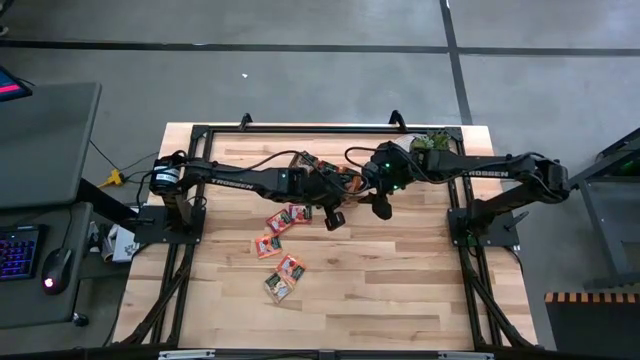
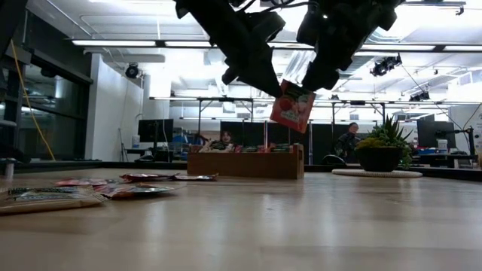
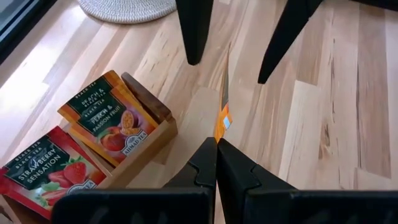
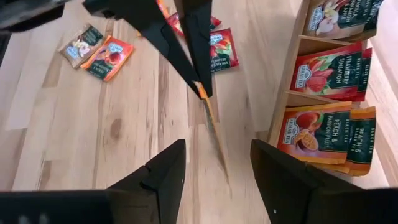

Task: Pick & Place Tea
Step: Put the orange tea bag into the right section of the wooden organizer

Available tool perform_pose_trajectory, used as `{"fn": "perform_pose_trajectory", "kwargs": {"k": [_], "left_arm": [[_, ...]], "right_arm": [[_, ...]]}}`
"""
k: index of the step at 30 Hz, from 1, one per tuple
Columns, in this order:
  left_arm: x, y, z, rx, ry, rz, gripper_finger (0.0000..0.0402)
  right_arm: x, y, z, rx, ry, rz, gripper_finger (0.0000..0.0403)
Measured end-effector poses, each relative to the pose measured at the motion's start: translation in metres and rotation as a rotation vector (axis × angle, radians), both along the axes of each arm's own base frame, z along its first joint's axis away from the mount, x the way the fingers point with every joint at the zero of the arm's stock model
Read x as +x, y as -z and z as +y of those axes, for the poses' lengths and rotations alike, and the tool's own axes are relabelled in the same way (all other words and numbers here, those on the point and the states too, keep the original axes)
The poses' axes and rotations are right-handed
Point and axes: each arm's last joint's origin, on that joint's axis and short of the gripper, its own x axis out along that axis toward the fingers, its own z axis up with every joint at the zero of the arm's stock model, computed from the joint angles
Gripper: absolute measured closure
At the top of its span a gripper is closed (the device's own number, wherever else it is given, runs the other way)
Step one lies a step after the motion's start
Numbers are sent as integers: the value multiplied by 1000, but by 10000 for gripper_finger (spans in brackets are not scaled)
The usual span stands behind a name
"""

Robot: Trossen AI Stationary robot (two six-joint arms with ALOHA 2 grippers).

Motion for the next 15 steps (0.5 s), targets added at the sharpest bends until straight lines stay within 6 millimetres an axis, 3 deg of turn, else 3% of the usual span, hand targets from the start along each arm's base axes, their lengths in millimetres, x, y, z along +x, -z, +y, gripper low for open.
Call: {"fn": "perform_pose_trajectory", "kwargs": {"k": [15], "left_arm": [[2,-3,0,1,-1,-35,401]], "right_arm": [[0,1,0,-13,-29,4,292]]}}
